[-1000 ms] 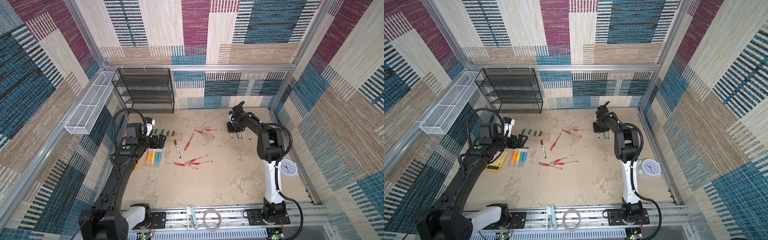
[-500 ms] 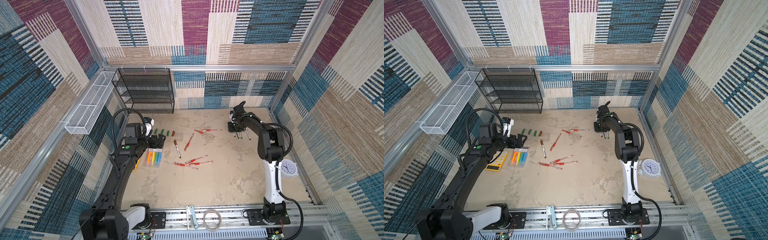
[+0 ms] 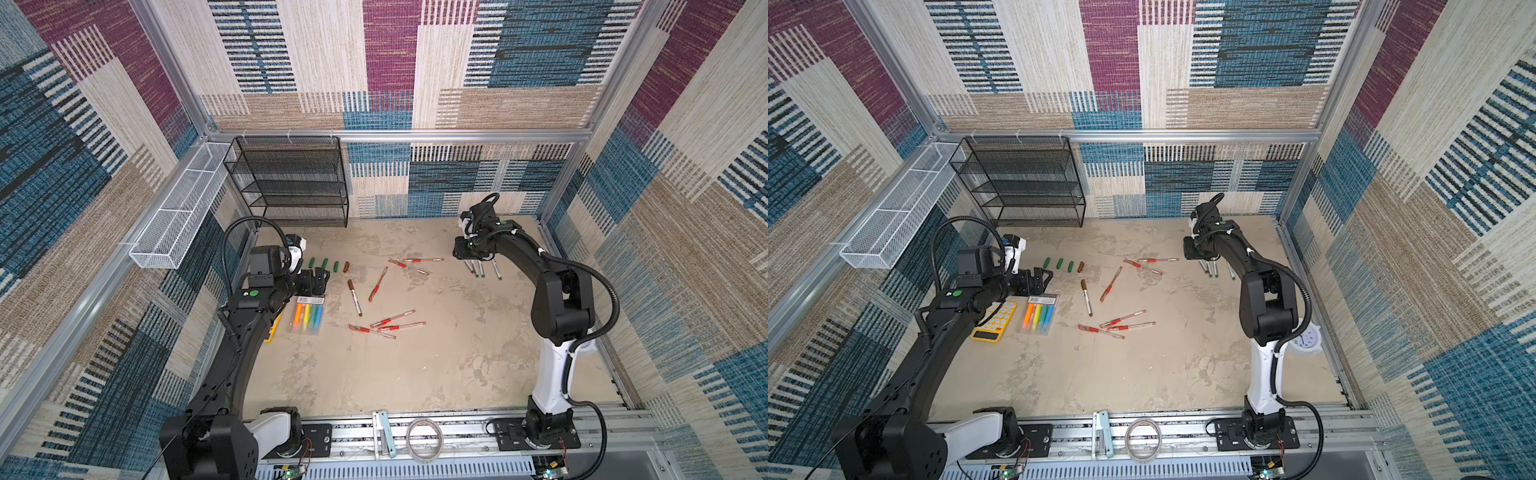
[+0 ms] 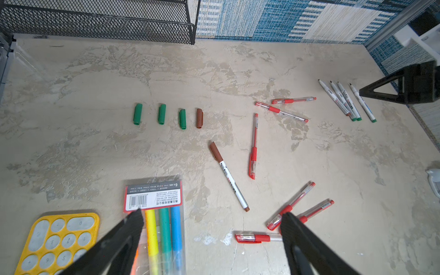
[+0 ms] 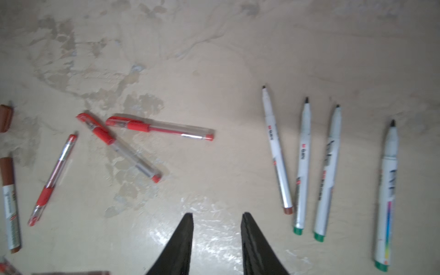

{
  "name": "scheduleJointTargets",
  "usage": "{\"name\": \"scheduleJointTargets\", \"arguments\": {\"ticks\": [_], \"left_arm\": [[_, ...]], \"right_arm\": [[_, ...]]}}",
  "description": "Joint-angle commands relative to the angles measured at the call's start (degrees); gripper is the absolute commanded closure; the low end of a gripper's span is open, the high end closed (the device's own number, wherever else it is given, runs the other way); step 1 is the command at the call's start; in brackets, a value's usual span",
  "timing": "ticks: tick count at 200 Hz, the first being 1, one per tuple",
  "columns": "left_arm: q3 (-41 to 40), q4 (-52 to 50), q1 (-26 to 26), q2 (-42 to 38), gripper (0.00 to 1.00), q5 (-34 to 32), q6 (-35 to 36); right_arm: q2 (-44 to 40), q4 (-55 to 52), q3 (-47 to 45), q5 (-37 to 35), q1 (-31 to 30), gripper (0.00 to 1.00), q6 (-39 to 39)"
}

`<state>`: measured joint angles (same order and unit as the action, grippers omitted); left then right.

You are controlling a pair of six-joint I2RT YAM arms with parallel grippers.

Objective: Remove pen caps from pens
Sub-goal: Place the pen at the top-right of the table, then pick up the pen from the center of the table.

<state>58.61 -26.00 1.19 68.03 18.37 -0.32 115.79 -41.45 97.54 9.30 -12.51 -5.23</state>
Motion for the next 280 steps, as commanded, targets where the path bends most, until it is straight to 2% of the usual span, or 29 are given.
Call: {"name": "scheduleJointTargets", "arguments": {"ticks": [1, 24, 64, 126, 161, 202, 238, 280], "left_arm": [[0.55, 1.19, 0.19, 0.12, 0.06, 0.38, -1.07], [0.18, 1.68, 0.16, 0.54, 0.06, -0.1, -1.3], [-0.06, 2.12, 0.28, 0.66, 0.06, -0.14, -1.35], [0.45, 1.46, 0.38, 0.72, 0.06, -1.16, -1.9], [0.18, 1.9, 0.48, 0.68, 0.05, -1.57, -1.88], [0.56, 1.54, 0.62, 0.57, 0.05, -1.48, -2.15], [0.99, 0.91, 0.65, 0.7, 0.05, -0.87, -2.54], [0.82, 1.27, 0.7, 1.0, 0.05, -0.73, -2.67]], "right_arm": [[-3.36, 5.02, -3.64, 1.69, -3.42, 0.6, -3.78], [-4.43, 7.82, -7.14, 1.62, -8.42, 0.56, -6.89], [-1.33, 8.88, -6.13, 0.31, -17.63, 0.53, -9.85], [8.43, 7.11, 5.06, -1.76, -28.3, 0.53, -14.8], [15.36, 4.16, 13.36, -3.75, -32.22, 0.56, -16.98], [24.26, -2.99, 27.16, -7.3, -35.65, 0.57, -16.86], [30.34, -8.73, 36.19, -8.51, -36.52, 0.58, -17.2], [32.6, -10.24, 37.71, -8.64, -37.57, 0.6, -16.63]]}}
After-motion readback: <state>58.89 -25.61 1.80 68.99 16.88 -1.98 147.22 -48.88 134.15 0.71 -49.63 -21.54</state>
